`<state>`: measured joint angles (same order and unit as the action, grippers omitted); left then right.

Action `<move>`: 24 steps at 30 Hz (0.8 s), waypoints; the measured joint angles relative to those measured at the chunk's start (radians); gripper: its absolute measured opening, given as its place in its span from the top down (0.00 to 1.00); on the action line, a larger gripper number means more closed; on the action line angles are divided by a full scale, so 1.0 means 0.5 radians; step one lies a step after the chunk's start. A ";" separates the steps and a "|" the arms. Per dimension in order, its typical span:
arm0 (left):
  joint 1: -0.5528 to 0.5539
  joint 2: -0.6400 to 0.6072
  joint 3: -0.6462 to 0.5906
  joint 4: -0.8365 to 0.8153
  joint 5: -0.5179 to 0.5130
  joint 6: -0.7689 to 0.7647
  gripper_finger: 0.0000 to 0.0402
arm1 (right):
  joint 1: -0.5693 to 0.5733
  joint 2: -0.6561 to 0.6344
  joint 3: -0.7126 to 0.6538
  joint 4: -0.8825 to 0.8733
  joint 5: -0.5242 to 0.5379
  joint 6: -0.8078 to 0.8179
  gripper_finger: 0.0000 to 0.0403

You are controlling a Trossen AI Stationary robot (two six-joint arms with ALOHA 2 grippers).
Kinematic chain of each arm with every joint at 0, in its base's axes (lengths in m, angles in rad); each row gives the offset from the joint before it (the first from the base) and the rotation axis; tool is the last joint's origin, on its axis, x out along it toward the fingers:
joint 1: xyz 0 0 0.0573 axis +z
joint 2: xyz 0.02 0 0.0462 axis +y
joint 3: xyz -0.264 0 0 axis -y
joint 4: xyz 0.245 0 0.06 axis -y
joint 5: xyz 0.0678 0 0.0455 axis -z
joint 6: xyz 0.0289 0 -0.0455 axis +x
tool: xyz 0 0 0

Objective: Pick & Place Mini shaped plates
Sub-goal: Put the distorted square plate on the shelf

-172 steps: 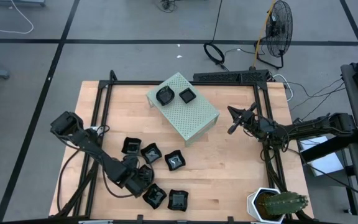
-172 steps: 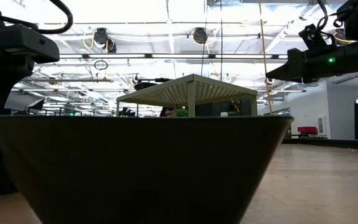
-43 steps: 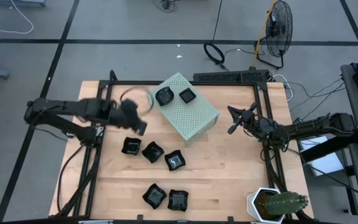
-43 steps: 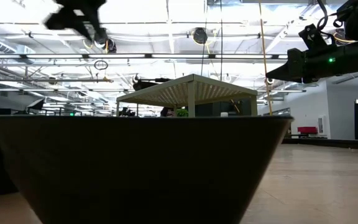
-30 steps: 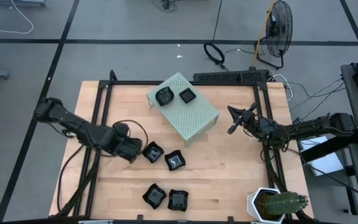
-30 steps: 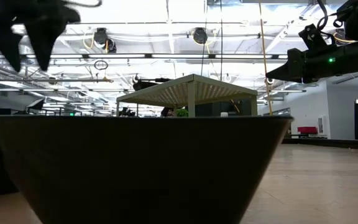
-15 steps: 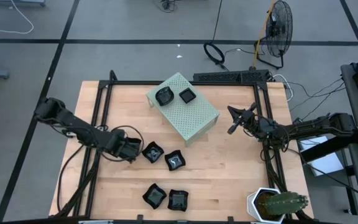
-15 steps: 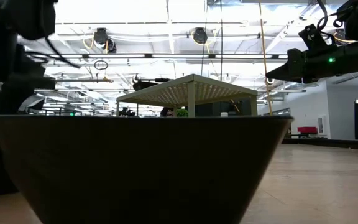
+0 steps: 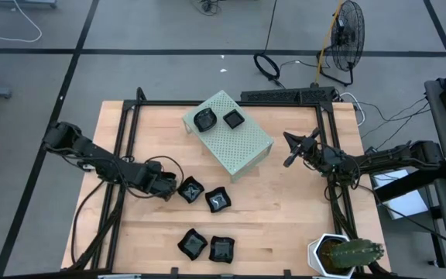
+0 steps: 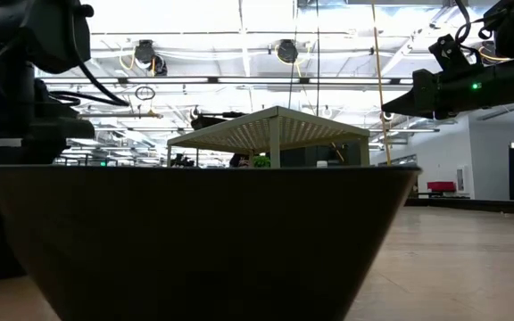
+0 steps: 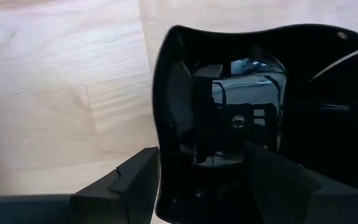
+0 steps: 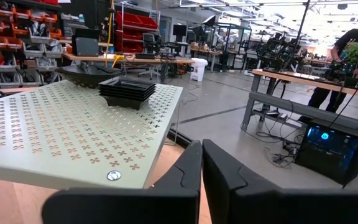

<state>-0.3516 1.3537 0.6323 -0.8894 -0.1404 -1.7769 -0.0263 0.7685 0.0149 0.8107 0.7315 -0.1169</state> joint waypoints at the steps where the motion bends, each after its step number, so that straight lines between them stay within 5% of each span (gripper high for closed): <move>1: 0.000 0.000 0.000 0.000 -0.002 0.003 0.43 | 0.000 0.000 0.000 0.000 0.000 0.000 0.99; 15: 0.000 0.000 0.000 0.056 -0.047 0.001 0.45 | 0.000 0.000 0.000 0.000 0.000 0.000 0.99; 24: 0.000 0.000 0.000 0.054 -0.036 -0.003 0.78 | 0.000 0.000 0.000 0.000 0.000 0.000 0.99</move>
<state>-0.3515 1.3537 0.6323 -0.8623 -0.1583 -1.7782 -0.0263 0.7686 0.0149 0.8108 0.7315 -0.1169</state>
